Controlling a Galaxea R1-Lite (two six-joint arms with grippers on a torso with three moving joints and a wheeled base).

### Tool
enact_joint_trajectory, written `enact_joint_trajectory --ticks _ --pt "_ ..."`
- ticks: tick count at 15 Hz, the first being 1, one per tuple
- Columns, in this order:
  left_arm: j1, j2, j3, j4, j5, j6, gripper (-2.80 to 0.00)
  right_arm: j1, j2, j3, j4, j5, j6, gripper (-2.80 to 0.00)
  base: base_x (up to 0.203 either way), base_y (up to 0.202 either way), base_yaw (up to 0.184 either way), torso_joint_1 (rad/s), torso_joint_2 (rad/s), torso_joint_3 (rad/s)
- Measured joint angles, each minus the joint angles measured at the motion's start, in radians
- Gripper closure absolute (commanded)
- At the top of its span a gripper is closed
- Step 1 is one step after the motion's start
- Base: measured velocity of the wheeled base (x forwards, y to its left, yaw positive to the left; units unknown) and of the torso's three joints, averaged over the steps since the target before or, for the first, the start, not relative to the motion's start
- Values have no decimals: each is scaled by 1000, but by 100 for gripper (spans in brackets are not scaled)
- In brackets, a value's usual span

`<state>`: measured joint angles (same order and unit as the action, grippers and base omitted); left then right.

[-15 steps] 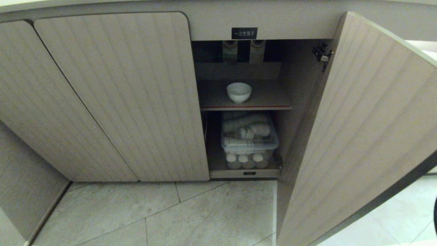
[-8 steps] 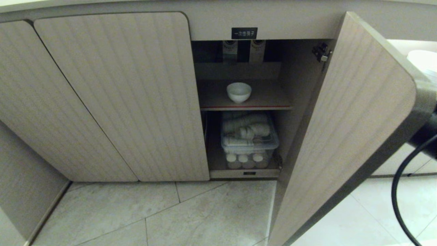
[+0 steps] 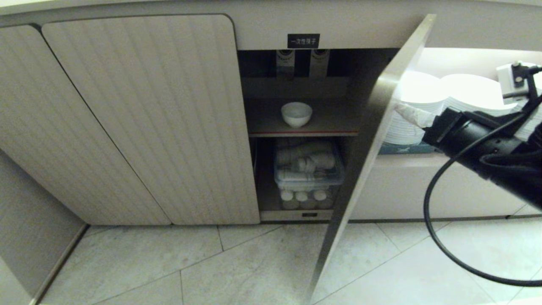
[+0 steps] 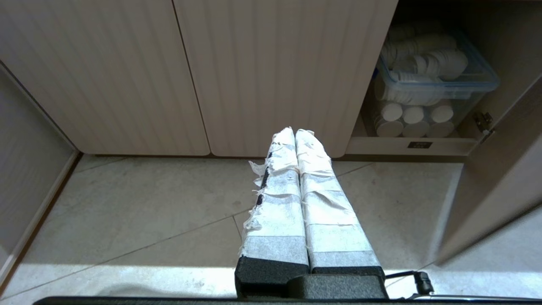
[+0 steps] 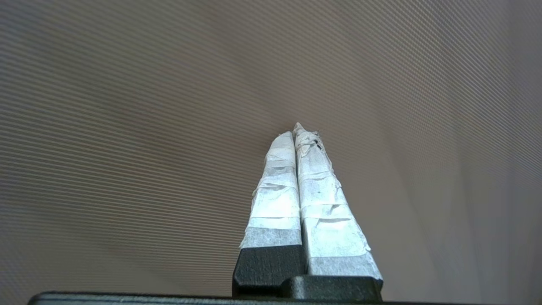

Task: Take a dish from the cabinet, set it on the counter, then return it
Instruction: Close the cabinet door

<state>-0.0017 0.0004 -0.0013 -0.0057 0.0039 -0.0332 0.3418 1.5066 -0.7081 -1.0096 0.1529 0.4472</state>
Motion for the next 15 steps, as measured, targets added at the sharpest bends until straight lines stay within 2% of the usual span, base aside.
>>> enact_joint_trajectory --ticks 6,15 --pt "0 0 0 0 1 0 0 6 171 -143 -45 -1 0 0 0 0 0 0 0 0" --pt "0 0 0 0 1 0 0 6 399 -297 -185 -3 -6 0 0 0 0 0 0 0"
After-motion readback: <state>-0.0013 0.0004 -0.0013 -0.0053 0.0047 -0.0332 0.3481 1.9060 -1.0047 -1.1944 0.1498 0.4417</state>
